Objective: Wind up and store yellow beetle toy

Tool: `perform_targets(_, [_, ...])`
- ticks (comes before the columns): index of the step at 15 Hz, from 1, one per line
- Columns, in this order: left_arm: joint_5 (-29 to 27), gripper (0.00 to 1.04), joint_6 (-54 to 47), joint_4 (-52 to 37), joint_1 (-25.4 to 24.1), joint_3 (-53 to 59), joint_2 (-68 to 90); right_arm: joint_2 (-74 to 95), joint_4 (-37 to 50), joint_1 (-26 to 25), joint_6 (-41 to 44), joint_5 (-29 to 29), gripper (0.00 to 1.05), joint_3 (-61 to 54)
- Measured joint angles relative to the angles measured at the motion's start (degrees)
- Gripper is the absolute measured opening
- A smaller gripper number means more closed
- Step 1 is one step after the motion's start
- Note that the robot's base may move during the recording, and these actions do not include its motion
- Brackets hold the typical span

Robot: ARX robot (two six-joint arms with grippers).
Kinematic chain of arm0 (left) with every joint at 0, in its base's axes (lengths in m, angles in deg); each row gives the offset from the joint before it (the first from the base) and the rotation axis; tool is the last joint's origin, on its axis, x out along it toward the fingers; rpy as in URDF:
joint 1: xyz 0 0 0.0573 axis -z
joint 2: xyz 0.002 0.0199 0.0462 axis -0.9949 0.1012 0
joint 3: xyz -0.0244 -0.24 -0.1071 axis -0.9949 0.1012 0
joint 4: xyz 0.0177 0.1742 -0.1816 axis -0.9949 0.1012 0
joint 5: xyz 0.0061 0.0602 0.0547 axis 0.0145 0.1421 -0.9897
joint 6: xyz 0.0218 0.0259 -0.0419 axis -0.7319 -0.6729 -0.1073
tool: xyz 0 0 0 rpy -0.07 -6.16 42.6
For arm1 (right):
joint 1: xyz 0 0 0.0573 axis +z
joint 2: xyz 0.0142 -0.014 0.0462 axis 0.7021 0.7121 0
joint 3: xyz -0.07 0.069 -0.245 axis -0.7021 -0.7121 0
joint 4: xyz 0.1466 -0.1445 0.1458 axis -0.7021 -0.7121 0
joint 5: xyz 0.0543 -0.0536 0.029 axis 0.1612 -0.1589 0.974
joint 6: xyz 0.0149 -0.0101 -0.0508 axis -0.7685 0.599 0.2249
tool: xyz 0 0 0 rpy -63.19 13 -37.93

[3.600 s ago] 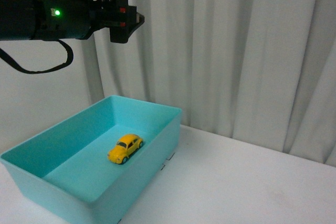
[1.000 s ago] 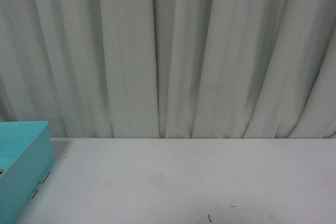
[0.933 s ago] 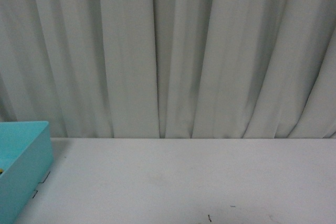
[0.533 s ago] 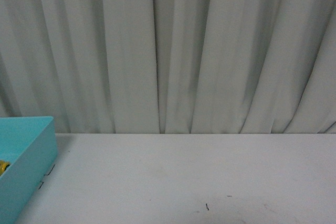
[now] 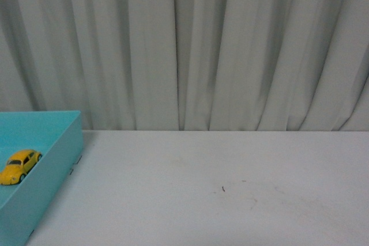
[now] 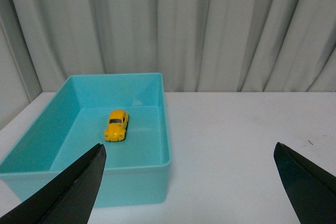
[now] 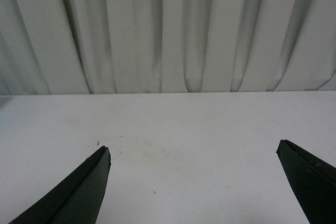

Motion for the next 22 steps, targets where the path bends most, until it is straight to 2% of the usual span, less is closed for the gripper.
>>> perform_targets(22, [0.0,0.98,0.0,-0.02,0.0,0.0,0.0,-0.02,-0.09,0.0,0.0,-0.02,0.98,0.0])
